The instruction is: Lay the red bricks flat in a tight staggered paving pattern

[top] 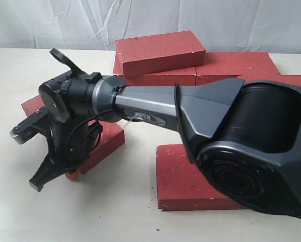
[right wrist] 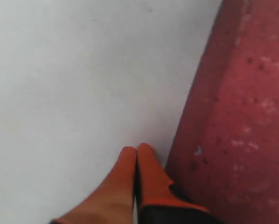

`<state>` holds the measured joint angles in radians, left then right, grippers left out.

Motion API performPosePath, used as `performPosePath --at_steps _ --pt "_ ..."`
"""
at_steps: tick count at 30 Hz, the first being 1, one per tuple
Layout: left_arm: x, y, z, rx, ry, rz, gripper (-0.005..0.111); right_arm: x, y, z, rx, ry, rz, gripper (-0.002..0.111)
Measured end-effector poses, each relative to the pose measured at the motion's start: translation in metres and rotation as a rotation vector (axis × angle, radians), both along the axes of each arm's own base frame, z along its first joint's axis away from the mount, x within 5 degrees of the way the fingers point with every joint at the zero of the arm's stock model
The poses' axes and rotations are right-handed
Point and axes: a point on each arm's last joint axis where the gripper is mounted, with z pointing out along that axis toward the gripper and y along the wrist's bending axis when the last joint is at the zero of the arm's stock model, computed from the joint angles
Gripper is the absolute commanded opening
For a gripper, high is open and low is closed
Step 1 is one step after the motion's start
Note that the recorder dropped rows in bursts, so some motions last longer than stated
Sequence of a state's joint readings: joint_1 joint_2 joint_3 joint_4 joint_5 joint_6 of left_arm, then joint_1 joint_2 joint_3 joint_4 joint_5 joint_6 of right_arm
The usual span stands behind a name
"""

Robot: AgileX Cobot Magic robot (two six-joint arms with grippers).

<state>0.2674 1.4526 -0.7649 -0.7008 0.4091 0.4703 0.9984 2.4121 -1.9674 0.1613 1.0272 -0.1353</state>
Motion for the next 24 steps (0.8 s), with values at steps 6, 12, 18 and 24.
performPosePath --at_steps 6,12,18,24 --pt "0.000 0.000 0.000 -0.005 0.000 0.002 0.000 0.024 -0.019 0.003 -0.046 -0.021 -0.070 -0.001" --pt "0.000 0.000 0.000 -0.007 0.000 0.003 0.000 0.045 -0.037 0.003 -0.069 -0.020 -0.132 -0.001" --pt "0.000 0.000 0.000 -0.007 -0.001 0.003 0.000 0.063 -0.054 0.003 -0.083 -0.013 -0.179 -0.001" --pt "0.000 0.000 0.000 -0.008 0.000 0.002 0.000 0.075 -0.064 0.002 -0.087 -0.013 -0.208 -0.001"
